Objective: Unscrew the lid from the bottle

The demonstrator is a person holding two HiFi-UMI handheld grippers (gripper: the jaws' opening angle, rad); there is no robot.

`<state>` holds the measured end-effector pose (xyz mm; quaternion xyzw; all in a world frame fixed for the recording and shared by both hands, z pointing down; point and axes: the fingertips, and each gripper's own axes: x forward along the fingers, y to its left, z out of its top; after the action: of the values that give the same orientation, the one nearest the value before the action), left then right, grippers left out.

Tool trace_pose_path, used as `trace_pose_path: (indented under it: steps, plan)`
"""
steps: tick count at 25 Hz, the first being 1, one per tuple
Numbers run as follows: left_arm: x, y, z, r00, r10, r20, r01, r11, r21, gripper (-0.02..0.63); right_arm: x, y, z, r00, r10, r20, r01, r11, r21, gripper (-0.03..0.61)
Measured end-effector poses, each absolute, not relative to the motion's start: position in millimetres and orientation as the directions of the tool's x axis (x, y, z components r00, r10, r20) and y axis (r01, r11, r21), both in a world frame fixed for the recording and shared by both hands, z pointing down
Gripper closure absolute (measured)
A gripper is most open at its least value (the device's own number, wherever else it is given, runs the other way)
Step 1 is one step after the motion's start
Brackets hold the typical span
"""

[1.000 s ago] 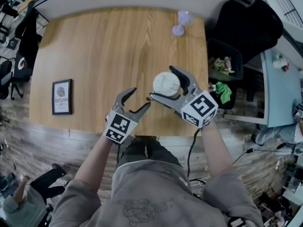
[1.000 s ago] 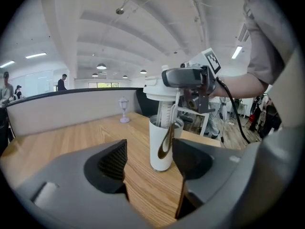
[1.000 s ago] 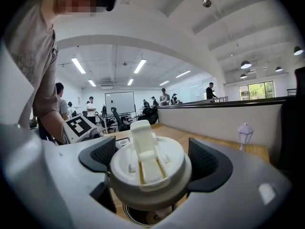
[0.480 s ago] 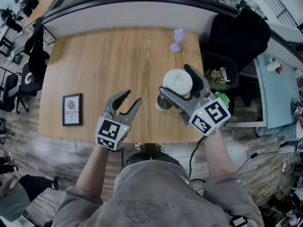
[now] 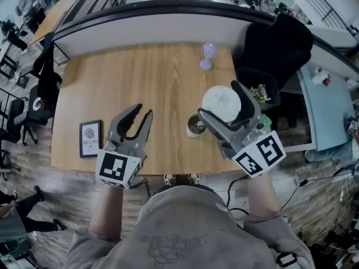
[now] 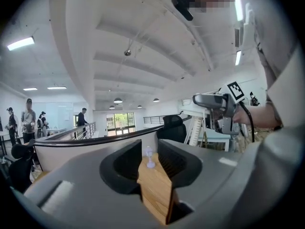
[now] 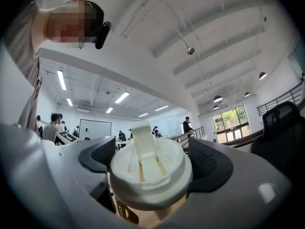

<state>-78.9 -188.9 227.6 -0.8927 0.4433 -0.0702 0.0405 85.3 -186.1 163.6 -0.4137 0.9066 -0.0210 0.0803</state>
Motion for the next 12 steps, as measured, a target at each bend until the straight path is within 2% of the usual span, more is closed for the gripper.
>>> trace_pose_path:
  steps: [4, 12]
  plan:
    - [-82.2, -181.4, 213.5, 0.584, -0.808, 0.079, -0.789, -0.588, -0.177, 0.551, 89.9, -173.6, 158.5, -0.624, -0.769, -0.138, -0.759, 0.638, -0.129, 0.087]
    - [-88.6, -161.8, 239.9, 0.549, -0.816, 0.179, -0.804, -0.575, -0.154, 0.607, 92.9, -149.5, 176.8, -0.598, -0.793, -0.114, -0.764, 0.608, -0.216, 0.087]
